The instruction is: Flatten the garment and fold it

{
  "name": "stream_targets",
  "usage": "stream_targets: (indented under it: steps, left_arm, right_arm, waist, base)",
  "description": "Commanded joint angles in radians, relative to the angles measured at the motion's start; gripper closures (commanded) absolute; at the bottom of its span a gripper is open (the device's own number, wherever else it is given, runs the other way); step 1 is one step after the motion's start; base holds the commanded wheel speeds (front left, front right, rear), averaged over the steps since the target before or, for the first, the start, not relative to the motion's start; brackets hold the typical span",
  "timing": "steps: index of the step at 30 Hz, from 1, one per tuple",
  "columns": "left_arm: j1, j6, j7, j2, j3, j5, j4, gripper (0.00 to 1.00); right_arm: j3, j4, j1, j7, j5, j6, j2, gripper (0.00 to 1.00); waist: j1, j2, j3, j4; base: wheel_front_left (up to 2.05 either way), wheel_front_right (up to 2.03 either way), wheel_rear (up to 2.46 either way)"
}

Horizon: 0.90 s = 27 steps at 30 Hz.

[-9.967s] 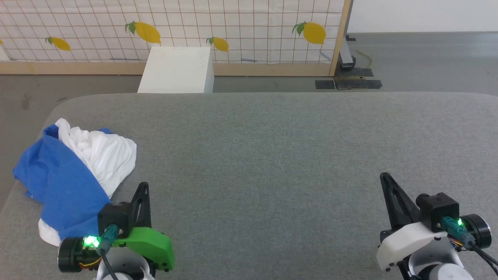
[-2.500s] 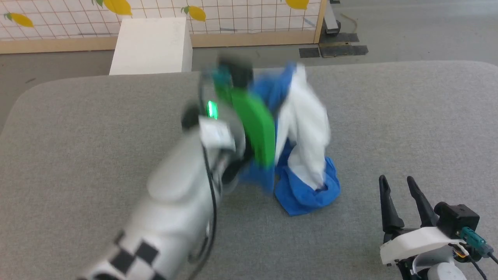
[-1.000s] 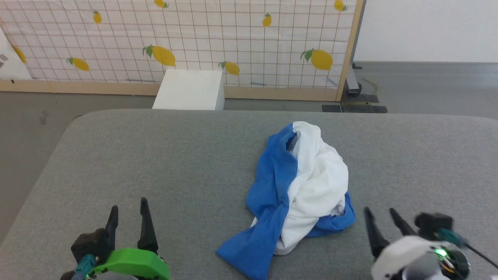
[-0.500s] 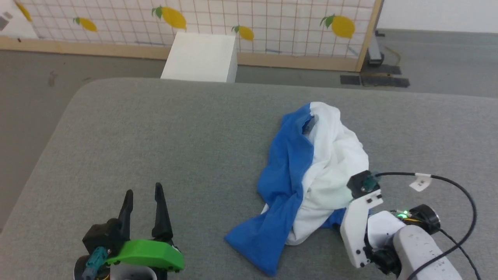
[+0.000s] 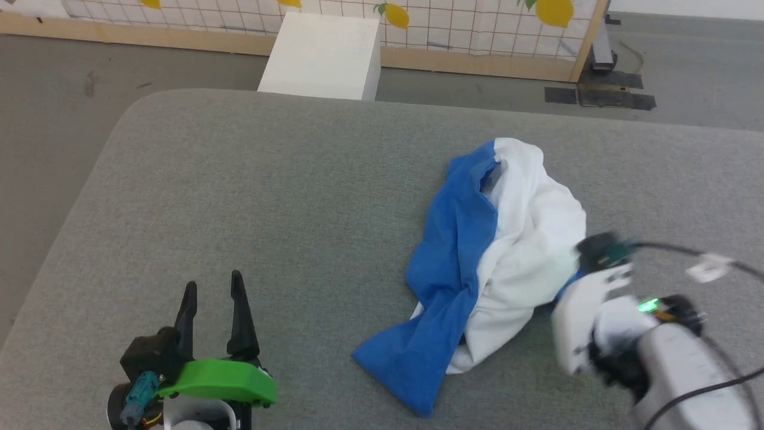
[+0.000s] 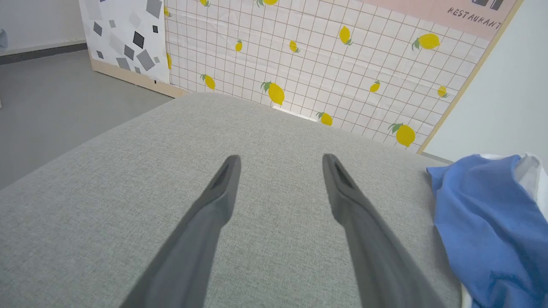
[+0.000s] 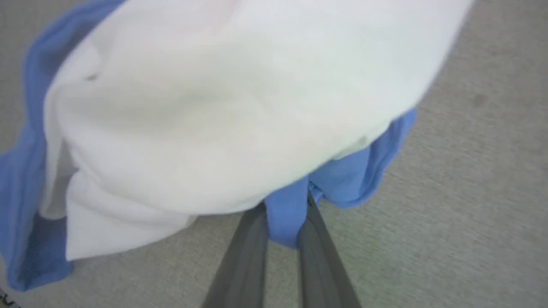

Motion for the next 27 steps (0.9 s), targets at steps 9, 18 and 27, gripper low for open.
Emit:
stream_targets:
  steps: [9,18,27]
  left_arm:
    - [-0.032,-0.030,-0.005,-0.012,-0.004,0.024,0.013,0.00]
    - [-0.038,-0.052,-0.005,-0.015,-0.024,0.003,0.060,0.00]
    - [-0.220,-0.084,0.137,-0.016,-0.167,-0.133,0.125,0.00]
  right_arm:
    - [-0.478,-0.033,-0.038,-0.019,-0.147,-0.002,-0.146,1.00]
    - [-0.637,-0.040,0.031,-0.026,-0.196,-0.002,-0.038,0.00]
    - [-0.679,-0.223,0.042,-0.247,-0.077,-0.002,0.063,0.00]
  waist:
    - [0.0000,0.0000,-0.015,-0.017]
    - [0.0000,0.0000,-0.030,-0.038]
    - [0.0000,0.0000,-0.068,-0.062]
  base:
    - [0.00,0.00,0.00]
    - [0.00,0.00,0.00]
    - [0.00,0.00,0.00]
